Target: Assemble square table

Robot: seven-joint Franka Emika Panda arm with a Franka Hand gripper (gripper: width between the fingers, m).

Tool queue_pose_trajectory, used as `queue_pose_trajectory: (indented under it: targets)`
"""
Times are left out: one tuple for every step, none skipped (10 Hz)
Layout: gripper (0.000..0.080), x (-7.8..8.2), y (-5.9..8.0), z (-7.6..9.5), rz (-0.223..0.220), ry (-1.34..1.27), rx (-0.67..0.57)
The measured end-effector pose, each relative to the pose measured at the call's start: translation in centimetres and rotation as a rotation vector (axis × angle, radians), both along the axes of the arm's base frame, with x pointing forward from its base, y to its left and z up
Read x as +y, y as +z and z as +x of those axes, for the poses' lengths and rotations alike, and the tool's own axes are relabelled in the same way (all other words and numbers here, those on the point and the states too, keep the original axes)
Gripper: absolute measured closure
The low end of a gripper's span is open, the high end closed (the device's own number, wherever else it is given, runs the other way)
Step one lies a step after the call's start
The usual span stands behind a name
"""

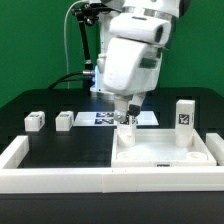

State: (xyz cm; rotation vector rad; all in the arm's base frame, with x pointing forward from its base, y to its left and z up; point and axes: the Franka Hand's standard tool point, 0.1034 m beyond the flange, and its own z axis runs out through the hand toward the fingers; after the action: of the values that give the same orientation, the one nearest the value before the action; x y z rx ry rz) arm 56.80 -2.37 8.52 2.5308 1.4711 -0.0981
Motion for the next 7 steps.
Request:
queue_pose_trajectory:
  targets:
    - [0.0151,-1.4,0.4,-0.1,0.007,-0.044,0.009]
    - [0.0151,-3.4,0.9,0.0,0.017,-0.130,0.008]
    - [0.0151,-5.0,0.9,-0.1,0.024,-0.198,0.001]
    - [0.0151,-6.3,0.7,-0.3,0.033,-0.246,-0.001]
    - [0.0151,-6.2,0.7,0.0,0.050,-0.285,-0.038]
    - [0.0151,-4.0,0.7,0.5,0.090,-0.326,-0.117]
    - [0.0151,-3.7,0.6,0.3,0.105,-0.383,-0.120]
